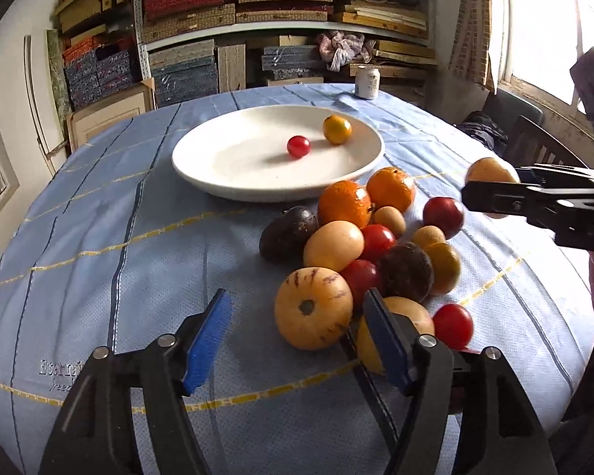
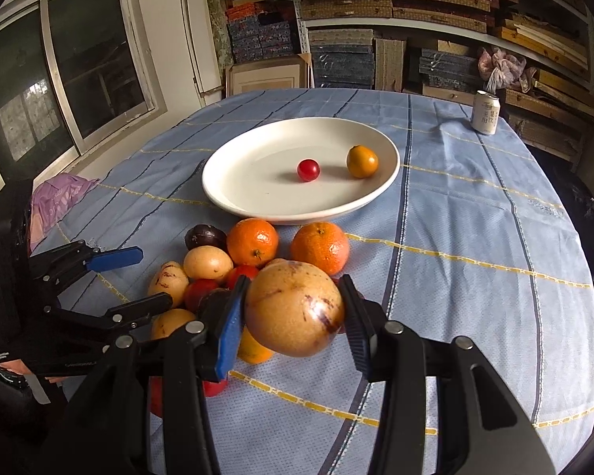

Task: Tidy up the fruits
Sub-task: 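Carry the pear-like fruit with right gripper to the plate while left carries the striped fruit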

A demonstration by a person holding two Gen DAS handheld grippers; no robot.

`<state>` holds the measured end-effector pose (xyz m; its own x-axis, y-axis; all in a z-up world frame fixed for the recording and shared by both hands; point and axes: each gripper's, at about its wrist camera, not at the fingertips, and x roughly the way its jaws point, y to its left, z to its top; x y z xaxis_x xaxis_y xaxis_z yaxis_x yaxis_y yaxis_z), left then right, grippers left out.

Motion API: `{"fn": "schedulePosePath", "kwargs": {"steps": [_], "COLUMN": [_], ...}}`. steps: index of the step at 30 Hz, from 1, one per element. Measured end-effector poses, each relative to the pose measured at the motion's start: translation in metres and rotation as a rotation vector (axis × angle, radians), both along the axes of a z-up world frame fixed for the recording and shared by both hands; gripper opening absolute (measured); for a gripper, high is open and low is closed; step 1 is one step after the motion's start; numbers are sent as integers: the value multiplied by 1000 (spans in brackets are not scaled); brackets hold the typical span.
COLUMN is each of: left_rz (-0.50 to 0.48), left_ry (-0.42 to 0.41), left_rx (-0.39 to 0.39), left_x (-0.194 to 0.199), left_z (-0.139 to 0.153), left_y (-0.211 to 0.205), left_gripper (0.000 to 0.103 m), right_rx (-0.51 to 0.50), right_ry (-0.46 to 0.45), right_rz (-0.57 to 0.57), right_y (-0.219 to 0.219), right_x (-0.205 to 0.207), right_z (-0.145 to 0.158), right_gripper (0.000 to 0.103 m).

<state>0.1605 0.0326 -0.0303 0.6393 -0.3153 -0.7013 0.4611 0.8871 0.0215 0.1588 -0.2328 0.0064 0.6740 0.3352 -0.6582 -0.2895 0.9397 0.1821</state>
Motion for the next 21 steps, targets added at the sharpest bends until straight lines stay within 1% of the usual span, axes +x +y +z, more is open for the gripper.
{"fn": "schedulePosePath", "kwargs": {"steps": [1, 2, 3, 4, 5, 8, 13, 15, 16, 19, 21], "left_rz": [1, 1, -9, -29, -51, -56, -59, -70, -46, 6, 18], "left_ry": [18, 21, 53, 80, 94, 92, 106, 98, 100, 60, 36], "left_rx": [5, -15, -52, -91, -114, -91, -104, -152, -182, -216, -231], "left_x": [6, 9, 14, 16, 16, 14, 10, 10, 14, 24, 34], "left_z": [-4, -5, -6, -8, -9, -8, -3, 2, 7, 23, 38], "left_y": [-1, 1, 2, 4, 4, 3, 4, 11, 18, 33, 37], "left_gripper": [69, 66, 60, 45, 45, 44, 44, 44, 44, 44, 44], "right_rx": [-3, -3, -3, -3, -5, -11, -1, -3, -4, -8, -11], "right_ry": [1, 3, 6, 9, 9, -3, -14, -14, -14, -23, -34], "right_rz": [6, 12, 19, 24, 28, 25, 4, -6, -9, -26, -32], "right_y": [1, 2, 4, 5, 5, 5, -2, -6, -8, -14, -16], "right_x": [0, 0, 0, -1, -2, -3, -3, -2, -1, 7, 16], "right_z": [0, -1, -1, -1, -1, 1, 5, 7, 7, 11, 16], "right_gripper": [45, 45, 45, 45, 45, 45, 45, 45, 44, 45, 45]}}
